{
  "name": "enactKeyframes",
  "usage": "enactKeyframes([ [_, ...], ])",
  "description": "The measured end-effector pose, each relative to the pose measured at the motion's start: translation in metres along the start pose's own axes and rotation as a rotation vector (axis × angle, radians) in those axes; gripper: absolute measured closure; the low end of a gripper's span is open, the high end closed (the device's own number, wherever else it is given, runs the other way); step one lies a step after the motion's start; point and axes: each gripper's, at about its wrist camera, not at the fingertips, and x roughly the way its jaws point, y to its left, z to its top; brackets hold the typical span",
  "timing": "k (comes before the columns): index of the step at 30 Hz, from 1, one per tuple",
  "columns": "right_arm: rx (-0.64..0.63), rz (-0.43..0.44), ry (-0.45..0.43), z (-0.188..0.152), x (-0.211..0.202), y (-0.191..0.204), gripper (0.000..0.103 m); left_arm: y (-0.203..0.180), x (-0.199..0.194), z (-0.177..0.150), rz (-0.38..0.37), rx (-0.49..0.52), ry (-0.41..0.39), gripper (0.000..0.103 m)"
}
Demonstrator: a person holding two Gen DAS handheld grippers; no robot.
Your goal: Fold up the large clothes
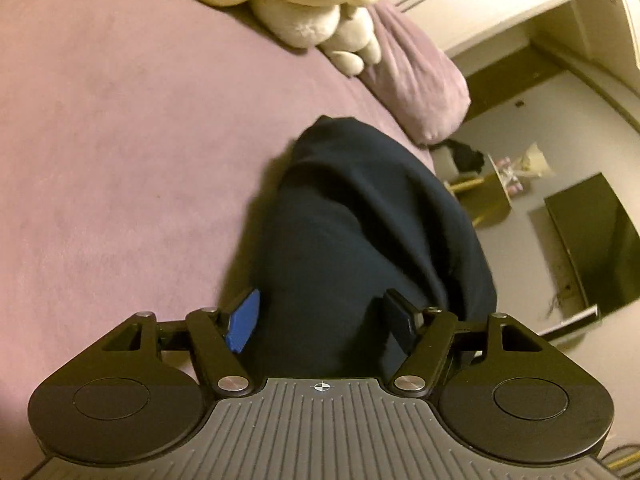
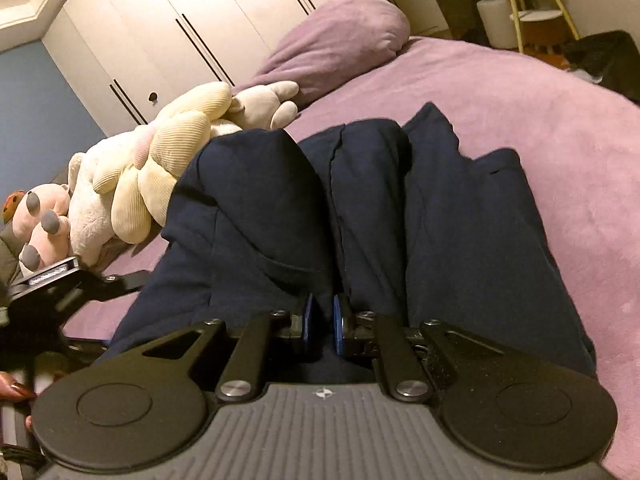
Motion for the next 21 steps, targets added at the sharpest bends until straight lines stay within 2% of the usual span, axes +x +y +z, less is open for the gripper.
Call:
enactKeyframes([
  [1, -0.006, -0.012, 0.003, 0.005, -0.006, 0.004, 0.093, 0.000, -0.002, -0.001, -0.003, 0.015, -0.001, 0.031],
  [3, 0.004, -0.011, -0.040, 0.014, -0.025, 0.007, 0.082, -0.002, 0.000, -0.003, -0.001, 0.020, -0.003, 0.031],
  [5, 0.033, -0.009, -0.081, 0.024, -0.039, 0.002, 0.060, -0.005, -0.001, -0.005, 0.008, 0.027, -0.010, 0.031],
  [7, 0.087, -0.003, -0.074, 0.033, -0.038, -0.009, 0.057, -0.012, 0.000, -0.008, 0.021, 0.059, -0.014, 0.031],
  [8, 0.128, 0.017, -0.025, 0.037, -0.029, -0.017, 0.055, -0.018, 0.000, -0.009, 0.031, 0.078, -0.014, 0.031],
  [10, 0.213, 0.074, 0.049, 0.040, -0.010, -0.028, 0.051, -0.024, 0.001, -0.011, 0.049, 0.105, -0.012, 0.031],
  [13, 0.290, 0.156, 0.080, 0.044, 0.011, -0.032, 0.048, -0.030, 0.003, -0.012, 0.070, 0.106, -0.014, 0.031],
  [15, 0.235, 0.131, 0.084, 0.048, 0.019, -0.020, 0.054, -0.039, 0.003, -0.014, 0.085, 0.137, -0.015, 0.031],
  [16, 0.182, 0.095, 0.079, 0.050, 0.021, -0.011, 0.073, -0.043, 0.000, -0.017, 0.088, 0.156, -0.018, 0.031],
  [17, 0.108, 0.054, 0.061, 0.051, 0.020, 0.000, 0.081, -0.047, 0.000, -0.019, 0.088, 0.175, -0.020, 0.031],
  [19, -0.005, -0.003, 0.002, 0.054, 0.007, 0.021, 0.085, -0.058, -0.002, -0.026, 0.080, 0.205, -0.020, 0.031],
  [21, -0.060, -0.034, -0.076, 0.060, -0.013, 0.031, 0.085, -0.073, 0.000, -0.035, 0.059, 0.256, -0.023, 0.031],
])
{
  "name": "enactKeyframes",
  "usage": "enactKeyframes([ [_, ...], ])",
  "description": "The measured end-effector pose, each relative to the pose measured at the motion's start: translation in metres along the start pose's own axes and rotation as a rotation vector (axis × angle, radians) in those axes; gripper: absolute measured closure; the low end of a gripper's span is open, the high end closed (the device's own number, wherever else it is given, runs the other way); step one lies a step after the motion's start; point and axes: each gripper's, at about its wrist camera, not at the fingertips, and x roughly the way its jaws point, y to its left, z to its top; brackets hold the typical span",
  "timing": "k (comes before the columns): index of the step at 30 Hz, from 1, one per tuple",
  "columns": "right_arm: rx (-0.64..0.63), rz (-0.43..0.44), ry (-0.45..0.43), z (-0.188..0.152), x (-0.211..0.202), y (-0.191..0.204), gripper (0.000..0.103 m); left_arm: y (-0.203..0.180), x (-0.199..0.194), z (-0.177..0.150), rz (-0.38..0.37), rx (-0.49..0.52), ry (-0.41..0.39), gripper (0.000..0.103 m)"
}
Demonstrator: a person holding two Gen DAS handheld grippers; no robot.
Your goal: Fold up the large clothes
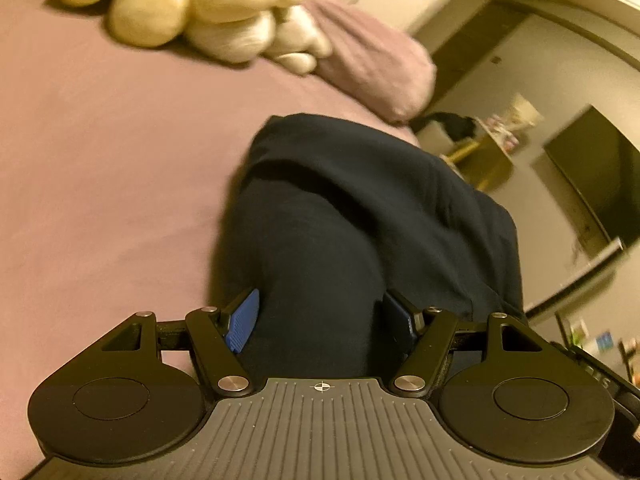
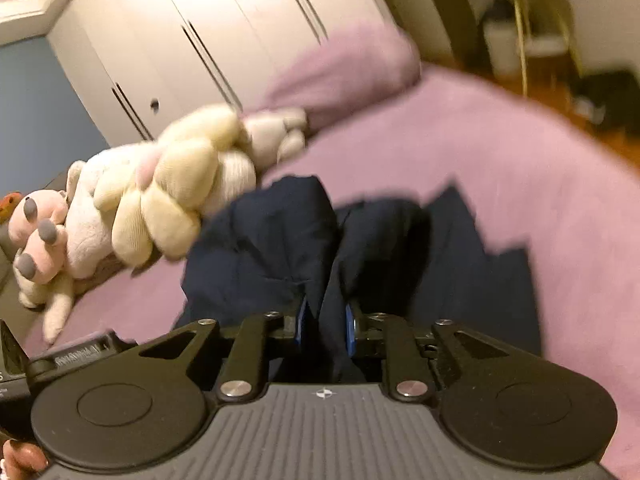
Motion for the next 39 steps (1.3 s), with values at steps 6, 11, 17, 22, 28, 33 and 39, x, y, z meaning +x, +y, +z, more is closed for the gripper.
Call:
enactKeyframes([
  [6, -0.053, -0.205, -0.002, -0.013, -0.006, -0.025, 0.078, -0.031, 0.022, -0.024, 0.033, 0.156, -0.009, 0.025],
  [11, 0.031, -0.262, -0.086, 0.001, -0.032, -0.017, 0.076, -0.034, 0.022, -0.026, 0.041, 0.152, -0.021, 0.024],
  [17, -0.059, -0.082, -0.120, 0.044, 0.017, 0.044, 0.075, -0.036, 0.014, -0.022, 0.057, 0.158, -0.025, 0.020],
  [22, -0.183, -0.253, 0.020, 0.018, 0.103, 0.024, 0.078, -0.050, 0.023, 0.003, 0.108, 0.153, -0.084, 0.014],
  [28, -0.016, -0.209, -0.070, -0.004, 0.088, -0.033, 0.079, -0.086, 0.079, 0.001, 0.186, 0.296, -0.098, 0.004],
  [33, 0.004, -0.170, -0.096, -0.018, 0.087, -0.048, 0.079, -0.074, 0.110, -0.015, 0.252, 0.364, -0.087, 0.000],
  [39, -0.041, -0.171, -0.118, -0.028, 0.095, -0.053, 0.078, -0.057, 0.124, -0.016, 0.252, 0.327, -0.083, 0.000],
])
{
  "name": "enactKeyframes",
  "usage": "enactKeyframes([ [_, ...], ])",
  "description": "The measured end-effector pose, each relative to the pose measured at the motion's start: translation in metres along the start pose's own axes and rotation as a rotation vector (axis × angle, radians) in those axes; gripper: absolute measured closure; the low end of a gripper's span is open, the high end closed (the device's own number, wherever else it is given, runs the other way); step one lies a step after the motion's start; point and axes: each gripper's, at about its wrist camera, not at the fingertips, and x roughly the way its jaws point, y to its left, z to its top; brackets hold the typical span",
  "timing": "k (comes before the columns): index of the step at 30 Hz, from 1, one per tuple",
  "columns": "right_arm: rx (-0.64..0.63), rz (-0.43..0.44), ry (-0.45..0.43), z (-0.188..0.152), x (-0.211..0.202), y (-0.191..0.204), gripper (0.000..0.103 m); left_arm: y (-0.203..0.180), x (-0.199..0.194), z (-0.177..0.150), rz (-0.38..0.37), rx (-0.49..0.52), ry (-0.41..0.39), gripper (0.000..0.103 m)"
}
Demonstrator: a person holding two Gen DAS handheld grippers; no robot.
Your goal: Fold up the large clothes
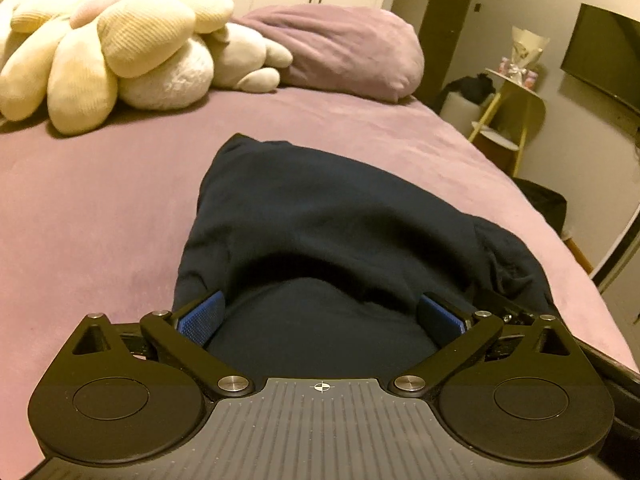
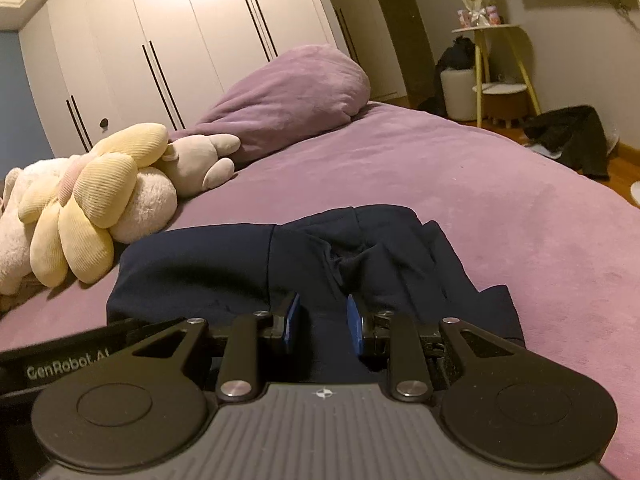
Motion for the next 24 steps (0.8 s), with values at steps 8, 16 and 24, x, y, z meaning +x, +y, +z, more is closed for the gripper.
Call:
enactKeyframes([
  [8, -0.009, 0.001, 0.010, 0.002, 0.002, 0.001, 0.078, 0.008, -0.006, 0.002, -0.028, -0.006, -0.003, 0.000],
  [16, -0.015, -0.004, 0.017, 0.005, 0.006, 0.003, 0.078, 0.006, 0.001, 0.003, -0.011, -0.005, 0.009, 0.000],
  [24, 0.109, 0.086, 0.020, 0.018, -0.016, -0.010, 0.076, 0.026, -0.043, 0.009, -0.093, 0.018, 0.052, 0.000],
])
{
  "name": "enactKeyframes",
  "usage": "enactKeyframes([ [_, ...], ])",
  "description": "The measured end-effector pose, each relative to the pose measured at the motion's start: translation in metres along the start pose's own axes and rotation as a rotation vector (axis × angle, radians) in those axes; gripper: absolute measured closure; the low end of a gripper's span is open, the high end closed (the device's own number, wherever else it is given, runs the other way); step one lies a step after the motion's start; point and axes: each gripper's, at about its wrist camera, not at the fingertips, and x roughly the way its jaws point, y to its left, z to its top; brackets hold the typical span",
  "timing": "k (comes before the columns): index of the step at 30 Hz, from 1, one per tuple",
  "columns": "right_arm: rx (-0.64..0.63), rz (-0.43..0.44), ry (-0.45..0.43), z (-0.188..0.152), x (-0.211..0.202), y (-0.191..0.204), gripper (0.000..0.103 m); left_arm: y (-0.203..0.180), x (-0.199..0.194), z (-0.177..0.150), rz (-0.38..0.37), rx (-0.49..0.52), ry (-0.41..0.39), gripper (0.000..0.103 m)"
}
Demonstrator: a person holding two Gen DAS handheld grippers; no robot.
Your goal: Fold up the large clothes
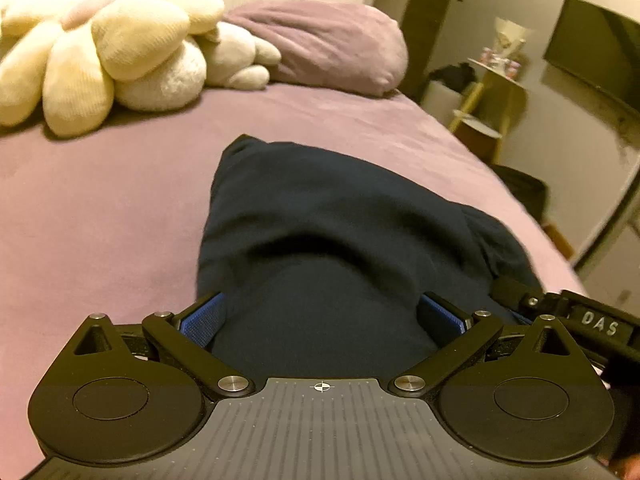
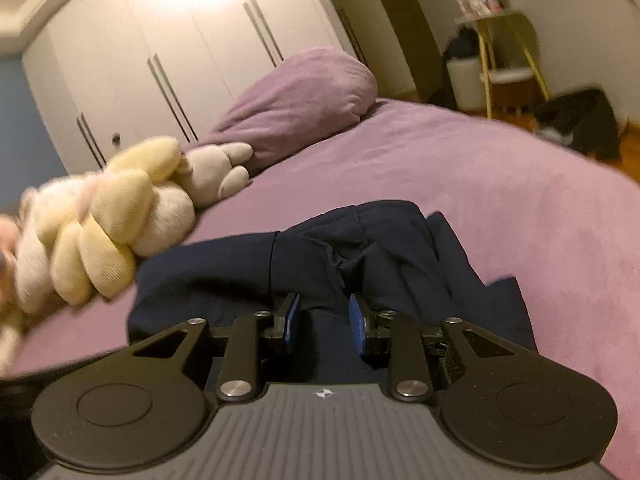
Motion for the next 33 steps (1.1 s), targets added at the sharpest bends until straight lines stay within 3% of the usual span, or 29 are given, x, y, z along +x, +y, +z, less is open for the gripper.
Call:
enactKeyframes([
  [4, 0.082, 0.052, 0.062, 0.007, -0.037, -0.020, 0.076, 0.058, -0.035, -0.011, -0.130, -0.128, 0.071, 0.000],
  [6, 0.107, 0.054, 0.075, 0.006, -0.064, -0.038, 0.048, 0.086, -0.044, -0.019, -0.167, -0.209, 0.094, 0.000],
  [7, 0.118, 0.021, 0.092, 0.006, -0.075, -0.048, 0.026, 0.097, -0.044, -0.022, -0.187, -0.247, 0.116, 0.000],
  [8, 0.122, -0.018, 0.102, 0.006, -0.086, -0.059, 0.029, 0.105, -0.040, -0.024, -0.208, -0.278, 0.135, 0.000],
  [10, 0.147, -0.010, 0.149, 0.002, -0.089, -0.080, 0.029, 0.111, -0.031, -0.028, -0.247, -0.323, 0.156, 0.000],
  [14, 0.339, 0.087, 0.260, -0.006, -0.067, -0.113, 0.034, 0.115, -0.010, -0.030, -0.332, -0.405, 0.181, 0.000],
  [18, 0.374, 0.148, 0.292, -0.009, -0.045, -0.118, 0.039, 0.114, 0.012, -0.030, -0.384, -0.483, 0.212, 0.000],
  [21, 0.412, 0.189, 0.327, -0.012, -0.029, -0.119, 0.045, 0.106, 0.015, -0.027, -0.386, -0.494, 0.203, 0.012],
  [23, 0.422, 0.214, 0.334, -0.014, -0.022, -0.117, 0.057, 0.102, 0.011, -0.023, -0.382, -0.469, 0.199, 0.019],
  [26, 0.399, 0.223, 0.333, -0.014, -0.018, -0.107, 0.066, 0.106, 0.004, -0.020, -0.404, -0.469, 0.194, 0.029],
  [28, 0.380, 0.228, 0.331, -0.013, -0.022, -0.103, 0.071, 0.107, -0.002, -0.016, -0.414, -0.455, 0.186, 0.032],
  [33, 0.374, 0.244, 0.330, -0.011, -0.025, -0.083, 0.071, 0.120, -0.027, -0.008, -0.403, -0.424, 0.152, 0.033],
])
